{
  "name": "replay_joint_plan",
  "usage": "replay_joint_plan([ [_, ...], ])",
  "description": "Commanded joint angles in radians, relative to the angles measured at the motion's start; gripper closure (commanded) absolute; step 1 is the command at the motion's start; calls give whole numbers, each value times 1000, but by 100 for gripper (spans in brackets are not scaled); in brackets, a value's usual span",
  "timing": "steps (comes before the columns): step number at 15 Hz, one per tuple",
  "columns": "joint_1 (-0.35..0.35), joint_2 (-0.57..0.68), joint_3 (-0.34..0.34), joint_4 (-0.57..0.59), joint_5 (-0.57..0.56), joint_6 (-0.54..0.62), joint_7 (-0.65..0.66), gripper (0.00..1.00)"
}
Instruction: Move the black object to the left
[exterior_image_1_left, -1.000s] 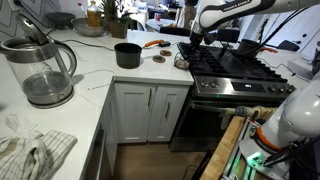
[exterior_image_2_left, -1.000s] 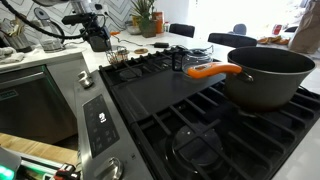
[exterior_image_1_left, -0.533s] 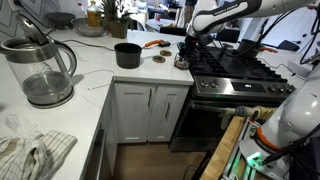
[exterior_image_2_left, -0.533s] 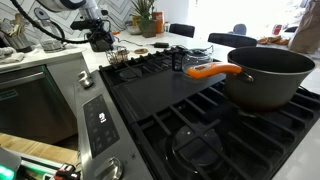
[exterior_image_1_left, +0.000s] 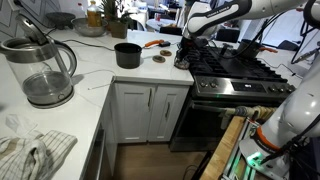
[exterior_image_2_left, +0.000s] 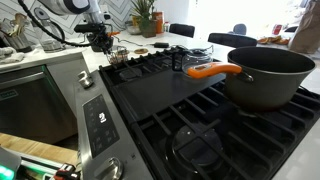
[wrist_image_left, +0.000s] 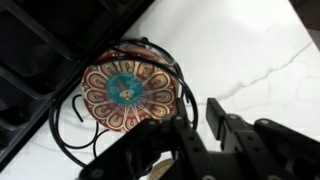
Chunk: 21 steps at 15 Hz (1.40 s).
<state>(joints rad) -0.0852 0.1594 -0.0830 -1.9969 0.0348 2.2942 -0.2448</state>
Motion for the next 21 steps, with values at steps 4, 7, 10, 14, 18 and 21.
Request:
replay_joint_plan([
  [4,-9,53,9,37,-2,19,15,86],
  [7,-9,61,8,45,-9,21,16,84],
  [10,-8,65,9,48,-15,27,15,88],
  [14,-7,67,11,47,-20,36,13,96],
  [18,-2,56,10,47,-43,25,13,99],
  [21,9,32,17,53,-74,-12,6,99],
])
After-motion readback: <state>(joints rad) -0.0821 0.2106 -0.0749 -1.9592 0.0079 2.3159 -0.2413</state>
